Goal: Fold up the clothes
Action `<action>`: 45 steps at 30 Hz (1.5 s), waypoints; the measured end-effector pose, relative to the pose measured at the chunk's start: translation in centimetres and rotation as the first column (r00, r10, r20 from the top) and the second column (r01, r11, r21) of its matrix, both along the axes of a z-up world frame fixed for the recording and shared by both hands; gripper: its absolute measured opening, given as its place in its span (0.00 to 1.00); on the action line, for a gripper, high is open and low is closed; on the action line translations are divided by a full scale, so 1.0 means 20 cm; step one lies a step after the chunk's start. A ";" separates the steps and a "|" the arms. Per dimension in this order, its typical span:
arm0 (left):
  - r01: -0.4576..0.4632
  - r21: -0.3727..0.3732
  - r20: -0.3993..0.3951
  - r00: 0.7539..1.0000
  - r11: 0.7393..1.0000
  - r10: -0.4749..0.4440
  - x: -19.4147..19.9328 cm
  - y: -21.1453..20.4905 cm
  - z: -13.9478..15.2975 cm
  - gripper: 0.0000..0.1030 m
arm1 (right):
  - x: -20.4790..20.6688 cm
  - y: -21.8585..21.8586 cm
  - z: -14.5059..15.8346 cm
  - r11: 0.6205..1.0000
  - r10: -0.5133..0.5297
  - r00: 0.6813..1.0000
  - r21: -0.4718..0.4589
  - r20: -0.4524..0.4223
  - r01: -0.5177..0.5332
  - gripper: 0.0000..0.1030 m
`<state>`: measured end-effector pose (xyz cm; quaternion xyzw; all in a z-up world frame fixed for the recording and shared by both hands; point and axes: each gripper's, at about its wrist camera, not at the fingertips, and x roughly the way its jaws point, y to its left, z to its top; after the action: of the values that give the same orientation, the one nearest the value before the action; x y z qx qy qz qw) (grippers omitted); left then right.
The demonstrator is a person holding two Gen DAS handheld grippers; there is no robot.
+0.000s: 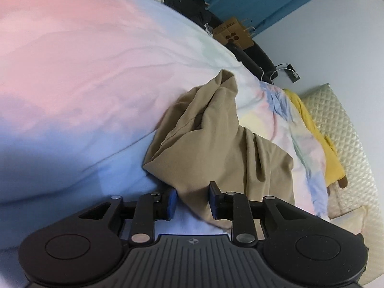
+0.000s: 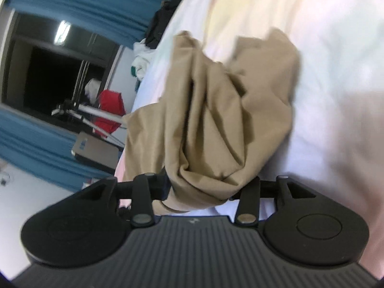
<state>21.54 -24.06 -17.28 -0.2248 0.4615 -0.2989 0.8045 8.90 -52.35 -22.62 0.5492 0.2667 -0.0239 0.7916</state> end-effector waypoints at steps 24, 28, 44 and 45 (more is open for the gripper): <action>-0.084 0.294 0.549 0.830 0.952 -0.096 -1.03 0.14 1.22 1.00 | -0.67 0.37 1.12 0.741 0.046 0.994 -0.671 0.100 0.033 0.82; -0.104 0.317 0.585 0.804 0.943 -0.108 -1.20 0.21 1.25 1.00 | -0.77 0.50 1.16 0.698 0.060 0.992 -0.715 0.113 0.039 0.82; -0.171 0.295 0.652 0.755 0.940 -0.067 -1.40 0.40 1.08 1.00 | -0.85 0.84 0.90 0.579 0.069 0.988 -0.812 0.136 0.071 0.82; -0.176 0.294 0.652 0.755 0.940 -0.063 -1.40 0.41 1.06 1.00 | -0.85 0.86 0.88 0.569 0.069 0.989 -0.820 0.130 0.068 0.82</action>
<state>-6.38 -15.90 4.02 0.0206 0.1890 -0.2501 0.9494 -8.03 -35.20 -5.01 0.1188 0.1661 -0.1040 0.9734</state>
